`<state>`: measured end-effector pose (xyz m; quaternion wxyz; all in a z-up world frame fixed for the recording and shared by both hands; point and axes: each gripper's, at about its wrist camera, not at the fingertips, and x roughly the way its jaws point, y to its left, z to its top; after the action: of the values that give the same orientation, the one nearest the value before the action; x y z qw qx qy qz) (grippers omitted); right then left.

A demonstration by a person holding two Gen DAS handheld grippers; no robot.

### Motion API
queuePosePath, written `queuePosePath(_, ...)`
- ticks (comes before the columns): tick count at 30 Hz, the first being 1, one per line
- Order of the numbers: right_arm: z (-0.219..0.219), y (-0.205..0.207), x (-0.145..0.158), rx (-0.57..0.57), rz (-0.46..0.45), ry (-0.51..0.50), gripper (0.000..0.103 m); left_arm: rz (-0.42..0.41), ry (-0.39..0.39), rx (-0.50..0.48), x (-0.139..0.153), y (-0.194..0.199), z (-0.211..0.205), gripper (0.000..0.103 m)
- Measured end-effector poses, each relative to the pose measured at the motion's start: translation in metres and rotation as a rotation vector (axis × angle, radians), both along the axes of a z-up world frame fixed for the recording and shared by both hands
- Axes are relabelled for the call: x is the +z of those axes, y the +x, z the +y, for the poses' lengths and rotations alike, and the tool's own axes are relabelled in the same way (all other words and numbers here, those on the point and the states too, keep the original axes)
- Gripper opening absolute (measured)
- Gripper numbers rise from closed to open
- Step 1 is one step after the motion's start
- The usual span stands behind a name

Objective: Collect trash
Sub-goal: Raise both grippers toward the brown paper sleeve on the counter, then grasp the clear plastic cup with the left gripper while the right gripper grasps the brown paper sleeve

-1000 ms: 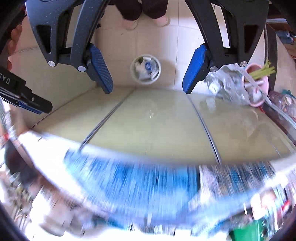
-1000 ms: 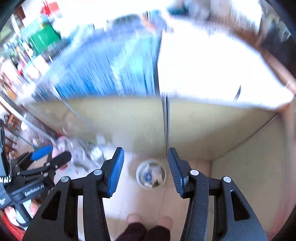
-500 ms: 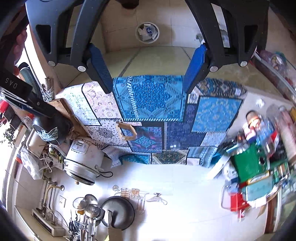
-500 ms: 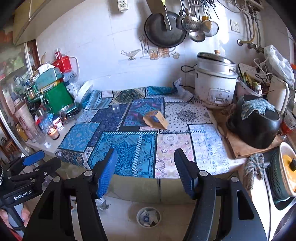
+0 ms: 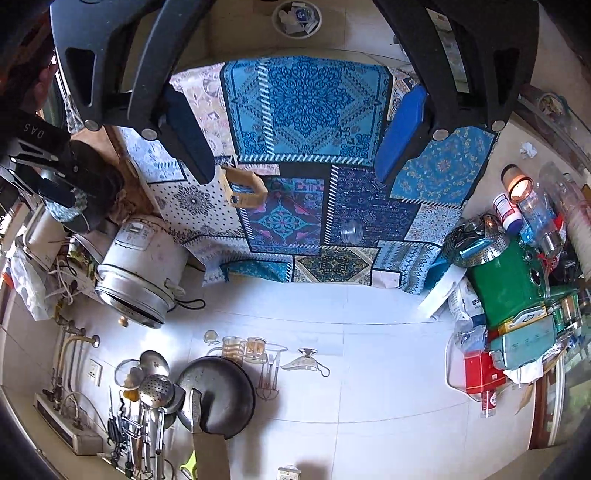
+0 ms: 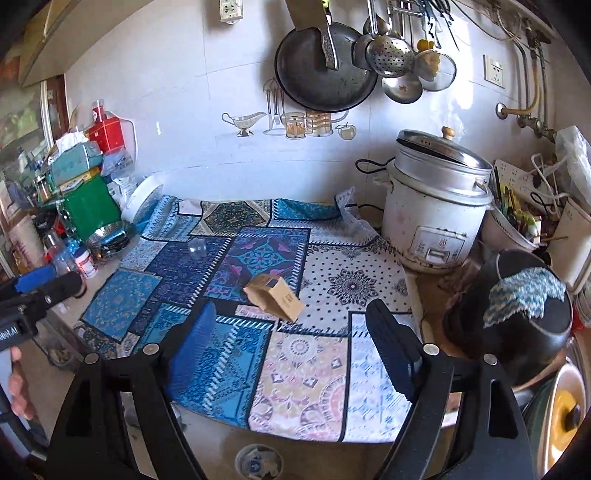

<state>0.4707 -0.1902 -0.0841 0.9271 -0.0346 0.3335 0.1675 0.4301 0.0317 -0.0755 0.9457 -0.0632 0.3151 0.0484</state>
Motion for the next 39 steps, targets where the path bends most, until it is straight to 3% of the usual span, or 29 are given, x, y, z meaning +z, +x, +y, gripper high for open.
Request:
queuePosePath(5, 0.005, 0.048, -0.022, 0.07, 0.031, -0.077, 0.082, -0.04, -0.043, 0.083, -0.001, 0.035, 0.014, 0.099)
queuePosePath(11, 0.025, 0.091, -0.061, 0.152, 0.169, -0.038, 0.082, 0.008, 0.047, 0.113, -0.013, 0.083, 0.032, 0.102)
queuePosePath(14, 0.042, 0.109, -0.085, 0.175, 0.218, -0.095, 0.082, 0.06, 0.063, 0.096, -0.029, 0.111, 0.046, 0.102)
queuePosePath(19, 0.071, 0.145, -0.125, 0.243, 0.349, -0.1, 0.082, 0.155, 0.024, 0.023, -0.065, 0.162, 0.073, 0.102)
queuePosePath(25, 0.095, 0.189, -0.163, 0.285, 0.477, -0.202, 0.079, 0.282, 0.026, -0.008, -0.11, 0.221, 0.109, 0.102)
queuePosePath(31, 0.105, 0.205, -0.175, 0.317, 0.589, -0.156, 0.052, 0.372, -0.024, 0.012, -0.151, 0.275, 0.143, 0.102)
queuePosePath(34, 0.109, 0.21, -0.177, 0.274, 0.6, -0.137, 0.036, 0.414, -0.075, -0.002, -0.165, 0.3, 0.154, 0.092)
queuePosePath(38, 0.112, 0.216, -0.171, 0.195, 0.584, -0.113, 0.025, 0.46, -0.094, -0.03, -0.183, 0.331, 0.155, 0.082)
queuePosePath(39, 0.111, 0.216, -0.169, 0.18, 0.581, -0.099, 0.015, 0.472, -0.094, -0.03, -0.188, 0.338, 0.154, 0.078)
